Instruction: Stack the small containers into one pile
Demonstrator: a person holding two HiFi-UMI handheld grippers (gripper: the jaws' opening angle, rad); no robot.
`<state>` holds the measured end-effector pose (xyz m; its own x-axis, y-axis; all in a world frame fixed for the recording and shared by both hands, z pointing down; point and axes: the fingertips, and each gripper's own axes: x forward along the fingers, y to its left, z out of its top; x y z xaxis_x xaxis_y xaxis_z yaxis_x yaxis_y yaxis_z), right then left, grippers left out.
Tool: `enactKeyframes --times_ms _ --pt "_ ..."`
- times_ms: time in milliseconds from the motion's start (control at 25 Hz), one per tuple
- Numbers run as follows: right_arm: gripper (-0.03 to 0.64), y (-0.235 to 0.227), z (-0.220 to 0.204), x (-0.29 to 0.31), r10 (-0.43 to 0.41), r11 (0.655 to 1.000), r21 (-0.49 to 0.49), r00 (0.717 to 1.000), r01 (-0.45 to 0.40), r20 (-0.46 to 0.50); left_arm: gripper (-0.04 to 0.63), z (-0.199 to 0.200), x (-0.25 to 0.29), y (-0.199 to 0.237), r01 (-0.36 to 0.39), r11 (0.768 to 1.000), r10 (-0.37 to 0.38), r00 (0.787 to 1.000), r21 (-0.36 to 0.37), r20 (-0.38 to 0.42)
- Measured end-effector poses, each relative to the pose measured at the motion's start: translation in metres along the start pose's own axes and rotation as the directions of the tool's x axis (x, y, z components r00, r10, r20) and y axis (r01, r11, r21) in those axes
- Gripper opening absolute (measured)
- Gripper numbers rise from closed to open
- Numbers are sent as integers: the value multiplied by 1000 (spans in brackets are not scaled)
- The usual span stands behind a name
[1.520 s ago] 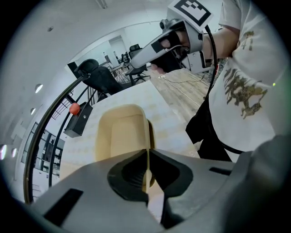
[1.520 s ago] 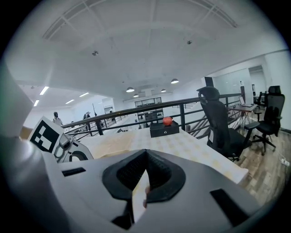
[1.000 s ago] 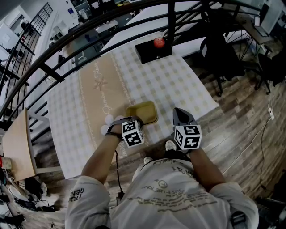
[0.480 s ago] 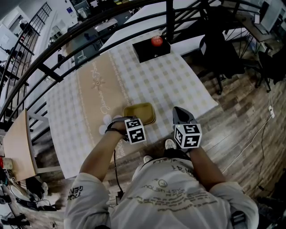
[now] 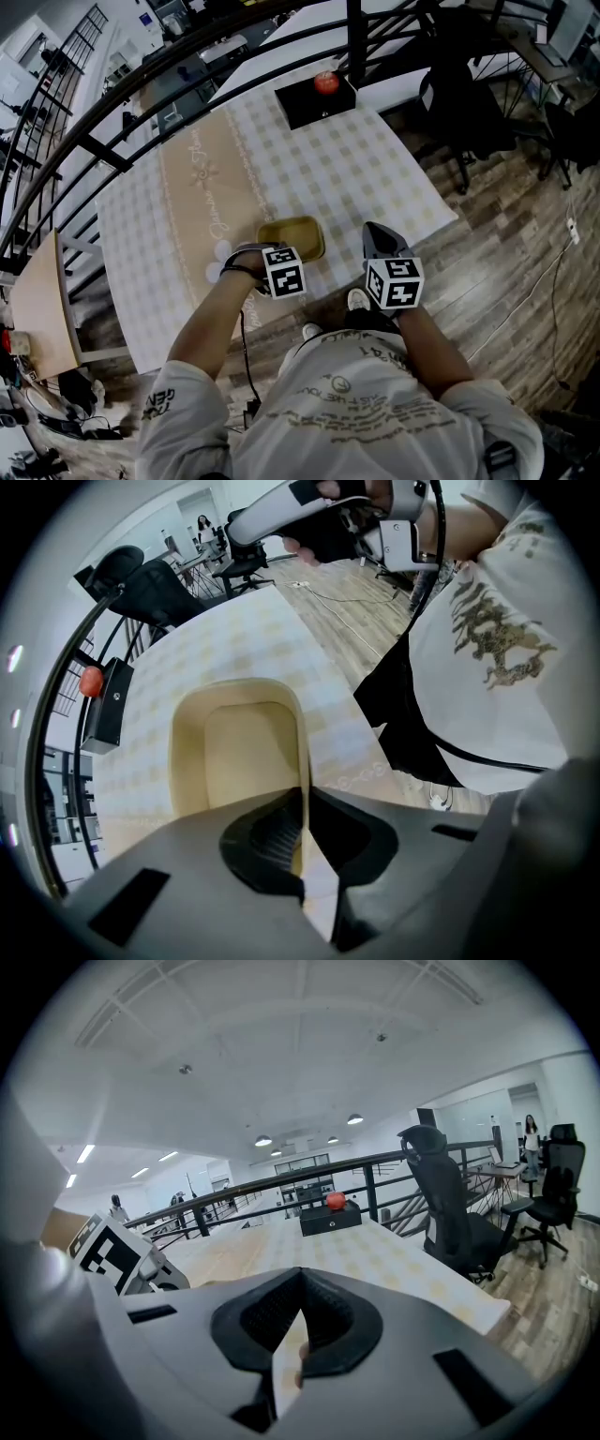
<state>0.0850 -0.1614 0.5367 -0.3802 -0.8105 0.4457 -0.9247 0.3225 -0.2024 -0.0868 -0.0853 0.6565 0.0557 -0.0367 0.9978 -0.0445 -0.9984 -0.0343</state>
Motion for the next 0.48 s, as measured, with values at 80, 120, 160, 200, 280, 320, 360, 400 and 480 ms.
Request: enactKeyframes --times_ms 80,120,160,200,280,320,360,400,480 --pt "-8 -1 0 2 4 1000 2 1000 -4 -1 21 0 0 1 -9 1000 9 1000 -7 22" --pt "-8 -1 1 3 7 1000 3 1000 -7 -2 25 0 -1 1 -17 1000 17 999 -14 35" --pt "-8 -1 1 4 11 1000 3 1000 -11 -2 28 1 -2 1 -25 999 26 998 -24 51" --pt "-8 0 2 5 14 1000 2 1000 -14 -1 38 1 -4 2 -34 999 36 997 -36 70" --pt "-8 4 4 6 24 1000 -1 1000 -24 1 48 4 -10 2 -47 997 54 992 -66 118" --pt "-8 6 5 6 29 1000 -4 1000 -29 1 49 5 -14 2 -52 995 64 988 -83 143" --pt "-8 8 6 7 36 999 -7 999 -36 1 52 6 -18 3 -59 993 75 983 -102 166" --pt "-8 11 6 8 43 999 -12 999 -43 0 54 6 -23 4 -67 990 89 978 -121 189" --pt "-8 18 8 10 58 998 -21 998 -58 2 55 6 -33 8 -88 980 131 959 -177 252"
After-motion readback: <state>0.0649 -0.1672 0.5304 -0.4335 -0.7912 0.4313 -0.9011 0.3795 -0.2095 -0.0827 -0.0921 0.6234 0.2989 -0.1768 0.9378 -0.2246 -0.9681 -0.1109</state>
